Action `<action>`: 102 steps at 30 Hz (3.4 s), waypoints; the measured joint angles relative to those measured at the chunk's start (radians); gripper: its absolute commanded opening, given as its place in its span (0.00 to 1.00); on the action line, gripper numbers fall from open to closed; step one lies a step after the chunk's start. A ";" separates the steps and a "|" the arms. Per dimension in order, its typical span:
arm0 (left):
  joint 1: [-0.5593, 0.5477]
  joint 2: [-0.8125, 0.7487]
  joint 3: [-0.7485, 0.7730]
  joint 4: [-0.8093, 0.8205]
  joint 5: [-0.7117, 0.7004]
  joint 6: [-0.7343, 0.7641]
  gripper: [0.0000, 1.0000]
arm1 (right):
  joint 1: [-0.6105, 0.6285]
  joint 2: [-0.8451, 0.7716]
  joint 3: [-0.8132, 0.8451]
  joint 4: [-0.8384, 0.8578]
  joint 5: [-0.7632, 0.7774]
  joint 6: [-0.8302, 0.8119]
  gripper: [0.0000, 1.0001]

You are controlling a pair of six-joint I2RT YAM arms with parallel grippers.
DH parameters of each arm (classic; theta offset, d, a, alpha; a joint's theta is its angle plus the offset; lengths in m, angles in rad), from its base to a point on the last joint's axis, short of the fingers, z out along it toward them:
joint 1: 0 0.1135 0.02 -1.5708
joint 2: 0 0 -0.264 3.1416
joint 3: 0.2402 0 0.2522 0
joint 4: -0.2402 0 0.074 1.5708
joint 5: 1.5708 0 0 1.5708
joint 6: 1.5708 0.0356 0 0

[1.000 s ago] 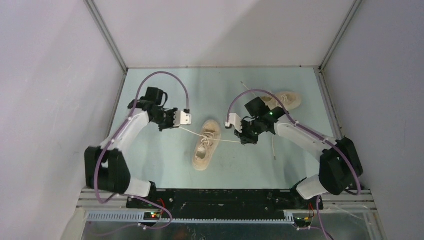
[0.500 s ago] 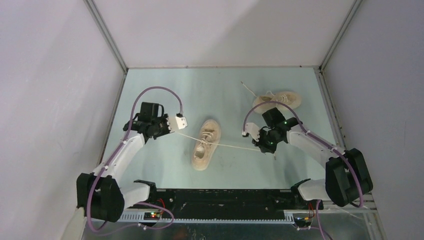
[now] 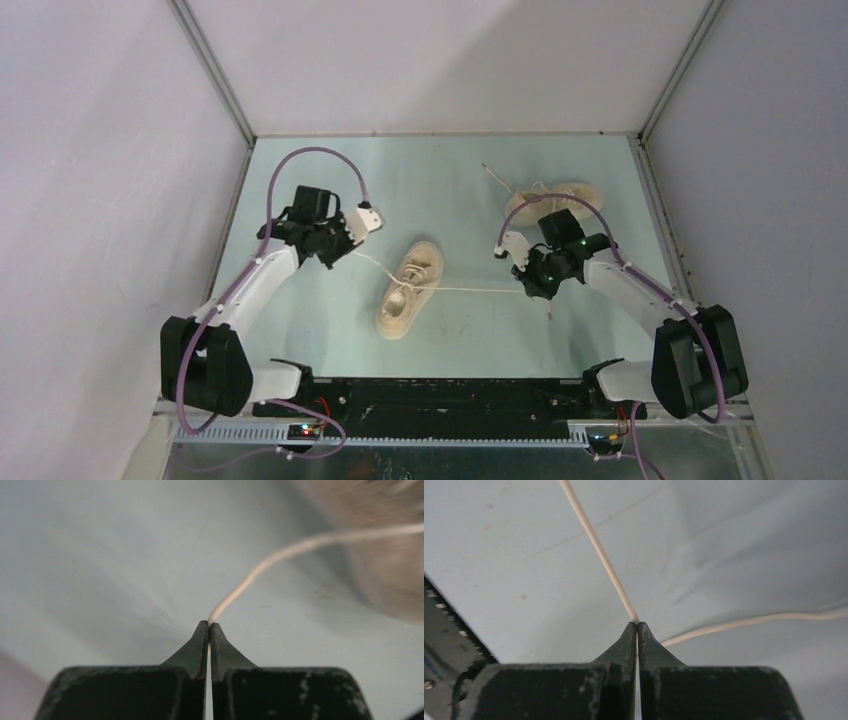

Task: Tie the shoes
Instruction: Tie the shoelace on the shoe, then wrap the shoelace around the shoelace.

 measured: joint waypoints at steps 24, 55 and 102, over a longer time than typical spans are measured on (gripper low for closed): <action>-0.143 0.428 0.016 -0.029 0.711 -0.706 0.00 | 0.214 0.443 0.357 0.112 -0.428 0.480 0.51; 0.048 0.352 0.174 -0.334 0.299 -0.520 0.00 | 0.328 0.449 0.347 0.069 -0.150 -0.419 0.00; 0.151 0.142 0.091 -0.352 0.528 -0.360 0.00 | 0.451 0.359 0.564 0.073 -0.226 -0.063 0.52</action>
